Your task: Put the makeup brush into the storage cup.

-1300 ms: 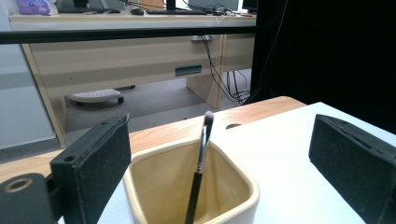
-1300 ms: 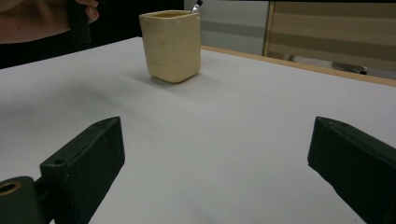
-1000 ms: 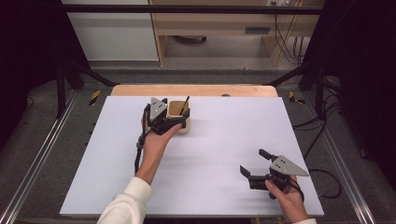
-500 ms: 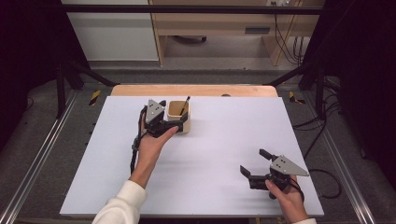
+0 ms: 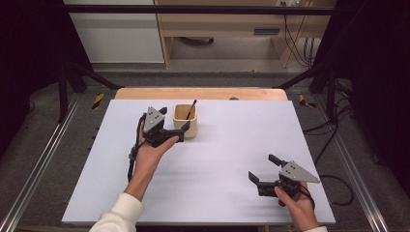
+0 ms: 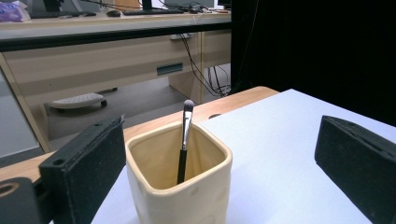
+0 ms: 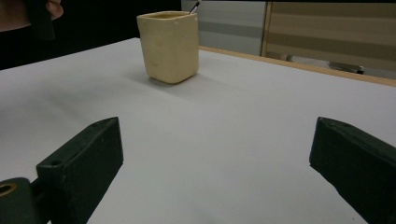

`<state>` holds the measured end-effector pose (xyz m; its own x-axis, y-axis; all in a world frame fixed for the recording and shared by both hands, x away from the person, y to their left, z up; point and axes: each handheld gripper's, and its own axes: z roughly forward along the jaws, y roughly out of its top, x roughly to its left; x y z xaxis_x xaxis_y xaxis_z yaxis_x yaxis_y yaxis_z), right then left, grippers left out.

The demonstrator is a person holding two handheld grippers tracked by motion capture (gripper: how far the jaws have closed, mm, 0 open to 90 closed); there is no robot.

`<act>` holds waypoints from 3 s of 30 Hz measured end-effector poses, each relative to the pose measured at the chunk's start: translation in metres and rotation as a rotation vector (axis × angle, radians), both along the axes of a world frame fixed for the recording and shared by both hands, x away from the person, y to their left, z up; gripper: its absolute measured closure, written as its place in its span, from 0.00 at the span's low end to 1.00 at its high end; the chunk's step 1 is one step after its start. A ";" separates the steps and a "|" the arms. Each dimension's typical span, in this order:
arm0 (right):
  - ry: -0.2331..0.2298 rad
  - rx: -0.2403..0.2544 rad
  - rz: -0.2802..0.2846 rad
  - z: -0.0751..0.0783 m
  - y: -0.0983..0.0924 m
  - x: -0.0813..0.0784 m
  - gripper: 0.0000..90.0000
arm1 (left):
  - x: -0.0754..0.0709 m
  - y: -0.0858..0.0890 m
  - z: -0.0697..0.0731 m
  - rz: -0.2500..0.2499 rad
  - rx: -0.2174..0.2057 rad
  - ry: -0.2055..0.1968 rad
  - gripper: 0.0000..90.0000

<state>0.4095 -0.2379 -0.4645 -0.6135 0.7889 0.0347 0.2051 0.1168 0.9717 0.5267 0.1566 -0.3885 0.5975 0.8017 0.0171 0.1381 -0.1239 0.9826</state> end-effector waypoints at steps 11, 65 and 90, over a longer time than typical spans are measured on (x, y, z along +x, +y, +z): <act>-0.001 -0.002 -0.001 0.000 0.000 0.000 0.03 | -0.009 0.007 0.001 -0.025 0.016 -0.003 0.01; -0.010 -0.018 -0.002 0.000 0.000 -0.001 0.03 | -0.058 0.088 -0.024 -0.010 0.015 -0.020 0.01; -0.032 -0.029 -0.017 0.001 -0.004 -0.002 0.04 | -0.089 0.114 -0.046 -0.054 -0.017 -0.055 0.01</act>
